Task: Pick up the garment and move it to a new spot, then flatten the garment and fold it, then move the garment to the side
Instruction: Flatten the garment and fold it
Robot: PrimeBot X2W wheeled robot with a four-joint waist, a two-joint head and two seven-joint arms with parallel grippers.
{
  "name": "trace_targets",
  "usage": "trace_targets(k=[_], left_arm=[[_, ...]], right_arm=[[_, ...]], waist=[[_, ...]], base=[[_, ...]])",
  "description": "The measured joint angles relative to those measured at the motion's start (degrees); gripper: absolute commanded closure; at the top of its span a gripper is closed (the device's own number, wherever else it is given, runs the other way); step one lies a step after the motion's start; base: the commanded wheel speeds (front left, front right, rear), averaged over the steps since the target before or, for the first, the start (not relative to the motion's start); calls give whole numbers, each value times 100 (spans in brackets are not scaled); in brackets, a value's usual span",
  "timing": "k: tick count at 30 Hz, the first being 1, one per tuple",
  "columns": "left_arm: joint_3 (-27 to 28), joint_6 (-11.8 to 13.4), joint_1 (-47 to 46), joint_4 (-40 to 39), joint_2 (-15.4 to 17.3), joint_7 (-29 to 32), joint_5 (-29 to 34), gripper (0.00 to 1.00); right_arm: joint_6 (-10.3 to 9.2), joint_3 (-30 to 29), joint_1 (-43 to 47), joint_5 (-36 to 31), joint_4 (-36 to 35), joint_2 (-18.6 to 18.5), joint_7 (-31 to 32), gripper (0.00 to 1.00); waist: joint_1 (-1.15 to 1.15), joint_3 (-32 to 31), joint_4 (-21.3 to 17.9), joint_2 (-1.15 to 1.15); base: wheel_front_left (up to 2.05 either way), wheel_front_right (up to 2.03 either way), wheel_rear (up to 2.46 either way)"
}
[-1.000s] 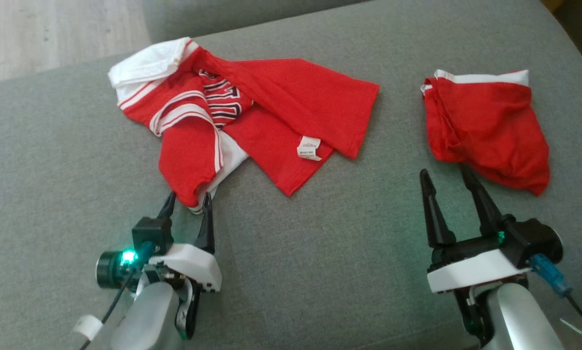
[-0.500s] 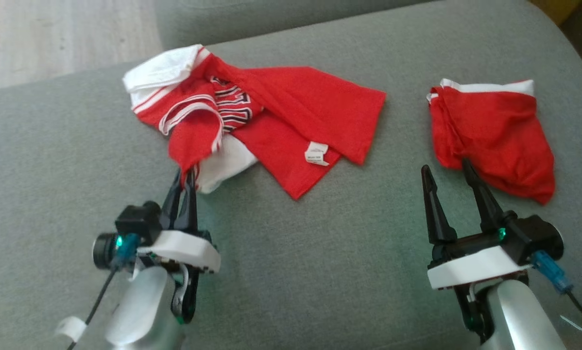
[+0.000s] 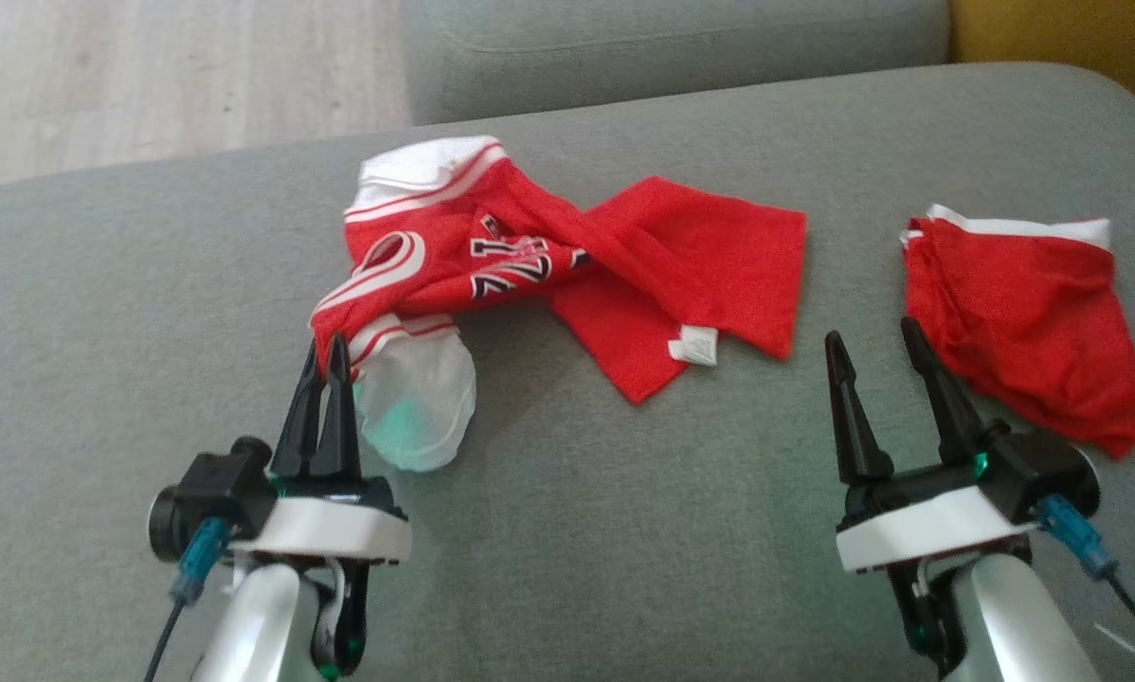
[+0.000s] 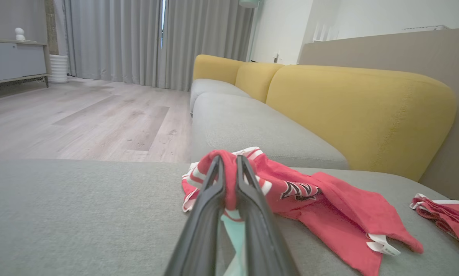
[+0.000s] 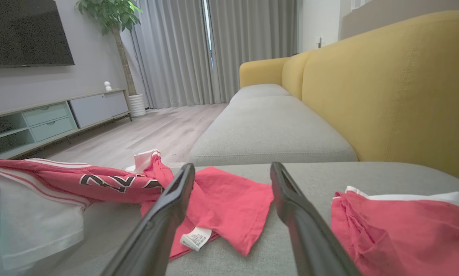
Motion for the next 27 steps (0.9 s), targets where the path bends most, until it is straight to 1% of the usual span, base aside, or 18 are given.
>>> trace_targets(k=[5, 7, 11, 15, 19, 20, 21, 25, 27], left_arm=[[46, -7, 183, -19, 74, 8, -5, 100], [49, -14, 182, 24, 191, 121, -5, 100], [64, -141, 96, 254, 437, 367, -49, 100], [100, -213, -381, 684, 688, 524, -49, 100], [190, -249, -1007, 1251, 836, 513, -47, 100], [220, -235, -1140, 1433, 861, 500, -38, 63], [236, -190, -1249, 1617, 896, 456, 11, 0], [281, 49, -1508, 2173, 1048, 216, 205, 0], [300, 59, -1537, 2238, 1061, 164, 204, 0]], right_arm=[[0, 16, 199, -10, 32, 0, 0, 0], [0, 62, 194, -20, 82, 0, 0, 0], [0, 163, 180, -66, 116, 1, 0, 0], [0, 231, 162, -66, 121, 0, 0, 0], [0, 287, 115, -66, 133, 0, 0, 0], [0, 286, 81, -66, 142, -1, 0, 0], [0, 287, 37, -66, 147, -1, 0, 0], [0, 310, -44, -66, 155, -1, 0, 0], [0, 308, -51, -66, 156, -1, 0, 0]], waist=[[0, -98, 248, 0], [0, -129, 332, 0], [-1, -112, 383, 0], [1, 15, 338, 0], [1, 149, 254, 0], [1, 177, 235, 0], [1, 203, 218, 0], [1, 252, 181, 0], [1, 248, 188, 0]], base=[[0, 0, 0], [0, 0, 0], [0, 0, 0], [0, 0, 0], [0, 0, 0], [0, 0, 0], [0, 0, 0], [0, 0, 0], [0, 0, 0]])
